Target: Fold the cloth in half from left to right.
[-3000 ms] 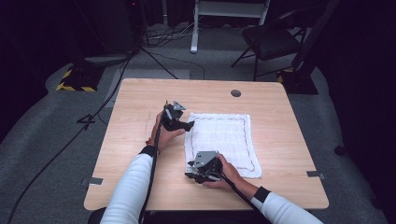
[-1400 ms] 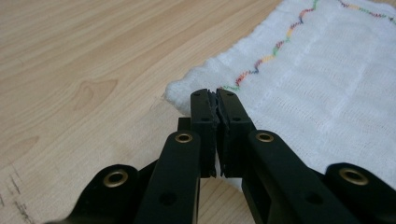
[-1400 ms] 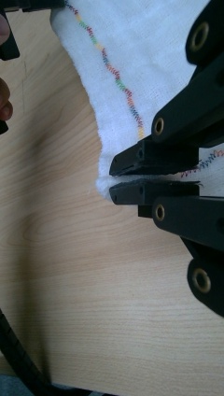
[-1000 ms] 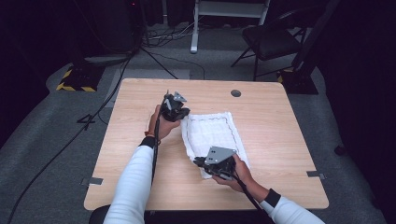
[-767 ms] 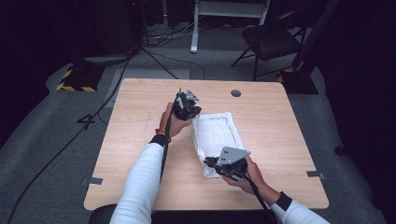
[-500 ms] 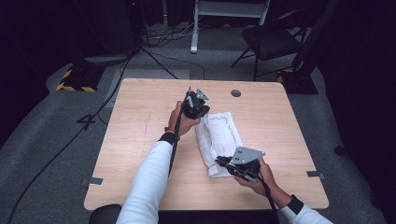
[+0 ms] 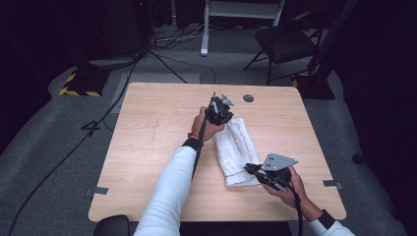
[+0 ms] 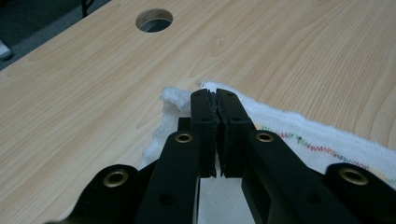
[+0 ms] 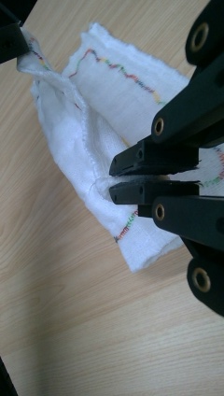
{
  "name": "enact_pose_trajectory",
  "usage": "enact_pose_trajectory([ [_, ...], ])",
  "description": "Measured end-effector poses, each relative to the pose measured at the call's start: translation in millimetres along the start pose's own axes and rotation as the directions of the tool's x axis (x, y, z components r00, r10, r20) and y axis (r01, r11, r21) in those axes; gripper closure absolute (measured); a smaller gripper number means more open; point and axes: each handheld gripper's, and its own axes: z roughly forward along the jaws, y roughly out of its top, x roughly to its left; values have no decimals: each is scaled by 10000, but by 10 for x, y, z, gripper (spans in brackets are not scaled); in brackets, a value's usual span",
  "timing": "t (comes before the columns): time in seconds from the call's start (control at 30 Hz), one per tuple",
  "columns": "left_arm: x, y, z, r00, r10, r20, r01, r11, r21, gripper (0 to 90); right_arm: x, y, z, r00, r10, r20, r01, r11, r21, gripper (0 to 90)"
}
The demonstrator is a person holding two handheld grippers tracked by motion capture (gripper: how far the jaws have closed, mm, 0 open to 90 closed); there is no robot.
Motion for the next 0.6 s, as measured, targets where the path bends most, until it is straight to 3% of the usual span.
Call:
enact_pose_trajectory([
  [0.6,-172,115,342,10000,-4,25,4,10000,-20,863,-141,-249,-98,9979,393,523,-421,9976,545,846],
])
